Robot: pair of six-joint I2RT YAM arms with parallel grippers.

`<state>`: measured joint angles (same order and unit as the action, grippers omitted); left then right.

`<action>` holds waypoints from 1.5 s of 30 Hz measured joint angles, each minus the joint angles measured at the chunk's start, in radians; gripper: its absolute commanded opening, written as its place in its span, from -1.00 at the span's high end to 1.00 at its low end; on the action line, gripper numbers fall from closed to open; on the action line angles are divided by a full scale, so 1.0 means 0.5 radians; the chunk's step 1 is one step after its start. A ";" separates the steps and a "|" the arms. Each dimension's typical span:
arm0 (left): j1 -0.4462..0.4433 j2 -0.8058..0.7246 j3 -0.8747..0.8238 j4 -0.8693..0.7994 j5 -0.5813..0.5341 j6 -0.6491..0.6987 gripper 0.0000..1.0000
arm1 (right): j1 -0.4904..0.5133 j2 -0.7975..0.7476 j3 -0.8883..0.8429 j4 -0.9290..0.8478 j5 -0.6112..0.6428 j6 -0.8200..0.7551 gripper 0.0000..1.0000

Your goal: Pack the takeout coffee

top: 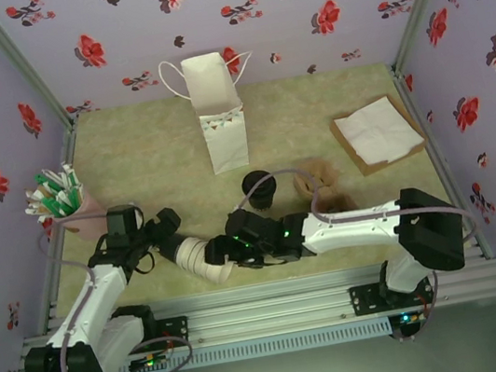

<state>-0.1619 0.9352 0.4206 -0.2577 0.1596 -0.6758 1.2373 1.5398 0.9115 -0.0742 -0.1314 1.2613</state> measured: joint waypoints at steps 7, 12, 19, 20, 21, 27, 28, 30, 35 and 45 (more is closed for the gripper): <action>0.000 0.048 -0.004 0.006 0.005 0.000 -0.98 | 0.020 0.153 -0.002 0.269 -0.024 0.104 -0.63; -0.001 0.048 -0.027 0.006 0.006 0.000 -0.98 | 0.022 0.296 0.114 0.320 -0.039 0.114 -0.51; -0.001 0.056 -0.062 0.021 0.069 -0.007 -0.98 | 0.007 0.320 0.381 0.138 -0.009 0.003 -0.19; -0.002 0.058 -0.065 0.027 0.094 -0.014 -0.98 | -0.002 0.320 0.418 0.097 -0.005 -0.024 -0.15; -0.004 0.060 -0.069 0.040 0.113 -0.023 -0.98 | -0.007 0.321 0.458 0.043 -0.004 -0.055 -0.12; -0.008 0.063 -0.115 0.169 0.269 -0.121 -0.98 | -0.053 0.365 0.775 -0.392 0.061 -0.283 -0.01; -0.009 0.059 -0.127 0.195 0.299 -0.144 -0.98 | -0.060 0.381 0.849 -0.481 0.077 -0.332 -0.01; -0.011 0.055 -0.147 0.237 0.356 -0.188 -0.98 | -0.072 0.413 0.983 -0.634 0.108 -0.421 -0.01; -0.017 0.057 -0.185 0.338 0.450 -0.275 -0.98 | -0.093 0.480 1.220 -0.922 0.153 -0.606 0.00; -0.019 0.249 -0.206 0.628 0.507 -0.414 -0.98 | -0.094 0.674 1.552 -1.277 0.155 -0.806 0.00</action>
<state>-0.1715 1.0595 0.3176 0.0563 0.4133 -0.8825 1.1904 1.8767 1.6875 -0.7128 -0.0540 0.8585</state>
